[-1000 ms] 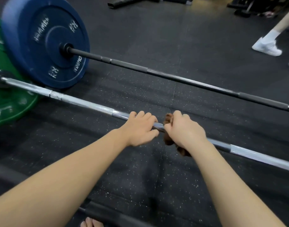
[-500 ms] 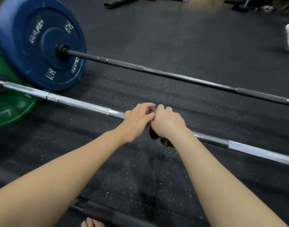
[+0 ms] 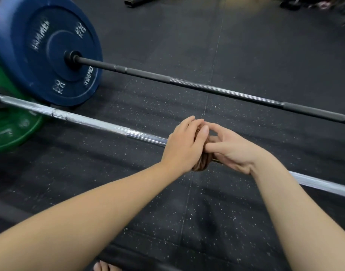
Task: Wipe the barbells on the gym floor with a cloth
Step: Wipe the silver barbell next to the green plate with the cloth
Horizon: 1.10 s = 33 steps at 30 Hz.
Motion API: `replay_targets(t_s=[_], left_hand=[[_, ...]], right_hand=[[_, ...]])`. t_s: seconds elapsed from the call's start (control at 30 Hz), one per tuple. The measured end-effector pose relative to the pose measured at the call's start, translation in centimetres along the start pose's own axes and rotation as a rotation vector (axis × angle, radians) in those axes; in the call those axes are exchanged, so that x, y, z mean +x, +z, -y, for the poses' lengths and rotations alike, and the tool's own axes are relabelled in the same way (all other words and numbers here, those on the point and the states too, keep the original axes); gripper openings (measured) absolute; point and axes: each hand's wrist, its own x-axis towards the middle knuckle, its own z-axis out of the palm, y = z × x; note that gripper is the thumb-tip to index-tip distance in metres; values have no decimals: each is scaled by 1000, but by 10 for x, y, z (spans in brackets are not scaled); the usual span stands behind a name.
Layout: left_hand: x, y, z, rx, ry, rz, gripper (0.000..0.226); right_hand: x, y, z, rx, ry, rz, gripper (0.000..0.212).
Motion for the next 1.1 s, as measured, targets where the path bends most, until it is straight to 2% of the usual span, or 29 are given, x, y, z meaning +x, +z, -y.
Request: replay_targets(t_s=[0.07,0.13,0.23,0.3,0.4,0.47,0.6,0.63,0.73,0.8,0.9,1.0,1.1], left_hand=[[-1,6,3,112,45,-17,63],[0,8,3,161,39,-49,45],[7,9,5,186,-13,-91,33],[8,12,7,255,21,-111,39],[6,15,8,285,71,-169,46],[4,18,12,302,108,-196,41],[2,17,8,350,141,-175,40],[2,16,6,356,124,-138,44],[1,12,10,366,128,-91,53],[-1,11,18,390,193,-121,50],[-1,8,28,440,269,-189,39],[2,-7,39,476,287,-221,34],[4,-35,61,488,224,-252,32]], right_hand=[[7,-9,-14,-111,-36,-25,56],[15,-16,-28,-242,-67,-148,47],[21,-23,-40,-675,-144,-379,32],[19,-25,-45,-781,-62,-418,43],[23,-24,-53,-969,34,-373,54],[25,-26,-52,-949,-5,-309,49],[20,-42,-41,-641,-16,-116,31],[19,-46,-40,-608,5,-124,28],[20,-46,-41,-592,20,-264,39],[27,-37,-46,-754,50,-344,37],[30,-14,-54,-1206,57,-482,26],[29,-6,-59,-1291,21,-580,25],[31,-10,-59,-1311,38,-542,22]])
